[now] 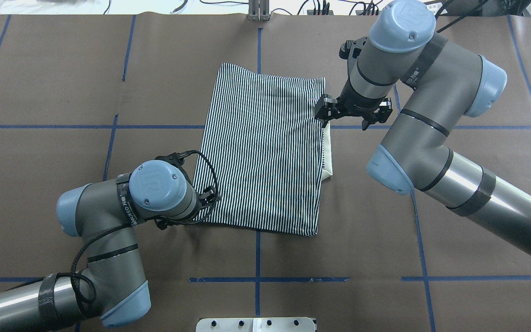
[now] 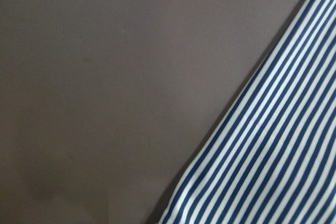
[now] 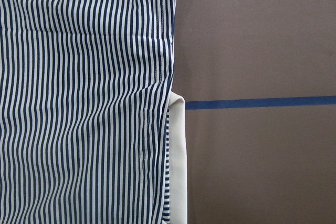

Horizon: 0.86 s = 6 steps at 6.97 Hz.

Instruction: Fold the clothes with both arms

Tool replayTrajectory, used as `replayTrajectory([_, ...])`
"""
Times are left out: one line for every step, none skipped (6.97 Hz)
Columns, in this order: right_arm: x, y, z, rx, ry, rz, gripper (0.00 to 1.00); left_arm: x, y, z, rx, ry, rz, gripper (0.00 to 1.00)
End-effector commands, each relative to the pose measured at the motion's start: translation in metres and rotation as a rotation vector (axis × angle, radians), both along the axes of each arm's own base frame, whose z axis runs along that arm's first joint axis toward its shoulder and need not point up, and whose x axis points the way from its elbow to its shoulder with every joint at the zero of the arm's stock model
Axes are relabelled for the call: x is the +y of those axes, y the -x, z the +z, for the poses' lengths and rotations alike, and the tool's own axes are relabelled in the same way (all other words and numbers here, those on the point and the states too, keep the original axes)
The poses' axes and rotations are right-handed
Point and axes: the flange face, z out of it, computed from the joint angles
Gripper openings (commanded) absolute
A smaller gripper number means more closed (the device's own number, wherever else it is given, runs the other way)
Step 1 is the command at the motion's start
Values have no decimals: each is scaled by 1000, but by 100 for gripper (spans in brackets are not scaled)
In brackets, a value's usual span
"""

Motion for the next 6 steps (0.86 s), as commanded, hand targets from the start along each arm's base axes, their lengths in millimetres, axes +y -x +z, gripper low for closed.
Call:
replayTrajectory([0, 0, -4, -3, -6, 2, 100, 1, -1, 2, -4, 1, 1, 89])
replayTrajectory([0, 0, -3, 0, -9, 4, 100, 1, 0, 4, -7, 2, -1, 82])
replayTrajectory([1, 1, -3, 2, -10, 6, 100, 1, 0, 4, -7, 4, -2, 73])
replayTrajectory([1, 1, -2, 4, -10, 5, 100, 1, 0, 3, -6, 9, -7, 58])
replayTrajectory([1, 1, -3, 3, -8, 9, 100, 0, -1, 0, 4, 42, -42, 21])
replayTrajectory([4, 5, -3, 2, 6, 17, 100, 1, -2, -4, 9, 43, -41, 0])
